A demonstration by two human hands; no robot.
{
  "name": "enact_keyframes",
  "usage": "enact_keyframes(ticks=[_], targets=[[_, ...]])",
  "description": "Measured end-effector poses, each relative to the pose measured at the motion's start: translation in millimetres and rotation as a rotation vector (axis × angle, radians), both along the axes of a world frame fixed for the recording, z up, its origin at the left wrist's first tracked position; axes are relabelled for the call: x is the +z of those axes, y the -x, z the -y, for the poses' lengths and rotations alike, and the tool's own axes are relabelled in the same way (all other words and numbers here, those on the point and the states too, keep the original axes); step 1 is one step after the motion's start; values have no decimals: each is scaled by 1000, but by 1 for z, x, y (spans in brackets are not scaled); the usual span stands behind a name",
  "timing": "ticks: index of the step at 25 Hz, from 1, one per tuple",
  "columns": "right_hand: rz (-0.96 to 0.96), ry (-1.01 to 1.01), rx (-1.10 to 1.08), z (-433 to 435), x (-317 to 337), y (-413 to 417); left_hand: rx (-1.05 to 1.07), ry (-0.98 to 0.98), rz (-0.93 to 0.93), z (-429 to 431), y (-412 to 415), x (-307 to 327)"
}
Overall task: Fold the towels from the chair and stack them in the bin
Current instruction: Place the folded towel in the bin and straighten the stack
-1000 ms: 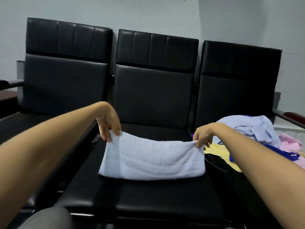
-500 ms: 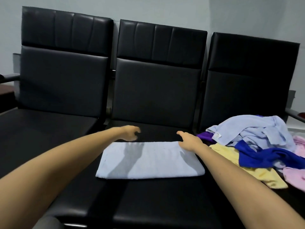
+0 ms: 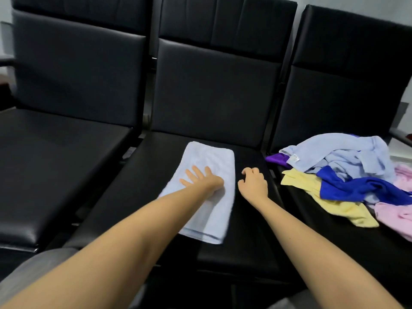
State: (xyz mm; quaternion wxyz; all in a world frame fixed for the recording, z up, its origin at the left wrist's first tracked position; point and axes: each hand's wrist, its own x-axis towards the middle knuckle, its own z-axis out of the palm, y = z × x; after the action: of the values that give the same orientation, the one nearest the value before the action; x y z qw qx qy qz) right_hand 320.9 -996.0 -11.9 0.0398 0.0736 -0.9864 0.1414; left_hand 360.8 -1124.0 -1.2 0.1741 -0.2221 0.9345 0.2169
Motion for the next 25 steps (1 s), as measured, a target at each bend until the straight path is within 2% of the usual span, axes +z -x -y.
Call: enact_keyframes(ticks=[2, 5, 8, 10, 12, 14, 17, 20, 22, 25], targets=[[156, 192, -122, 1, -1, 1, 57, -88, -20, -1, -3, 12], [333, 502, -189, 6, 5, 4, 226, -18, -148, 37, 9, 25], [418, 694, -251, 12, 7, 7, 27, 89, 112, 64, 8, 33], [504, 814, -285, 16, 6, 6, -54, 109, 105, 68, 6, 30], [580, 934, -297, 18, 6, 6, 19, 37, -22, 74, 3, 28], [620, 1036, -305, 18, 14, 8, 164, -147, -160, 85, 9, 27], [610, 1165, -291, 17, 34, 20, 394, -584, -374, 96, 18, 40], [509, 1278, -188, 24, 59, 38, 496, -899, -568, 100, 31, 68], [336, 1382, -81, 26, 81, 51, 498, -1081, -705, 102, 40, 92], [121, 1481, 86, 25, 116, 45, 299, -1156, -973, 105, 43, 117]])
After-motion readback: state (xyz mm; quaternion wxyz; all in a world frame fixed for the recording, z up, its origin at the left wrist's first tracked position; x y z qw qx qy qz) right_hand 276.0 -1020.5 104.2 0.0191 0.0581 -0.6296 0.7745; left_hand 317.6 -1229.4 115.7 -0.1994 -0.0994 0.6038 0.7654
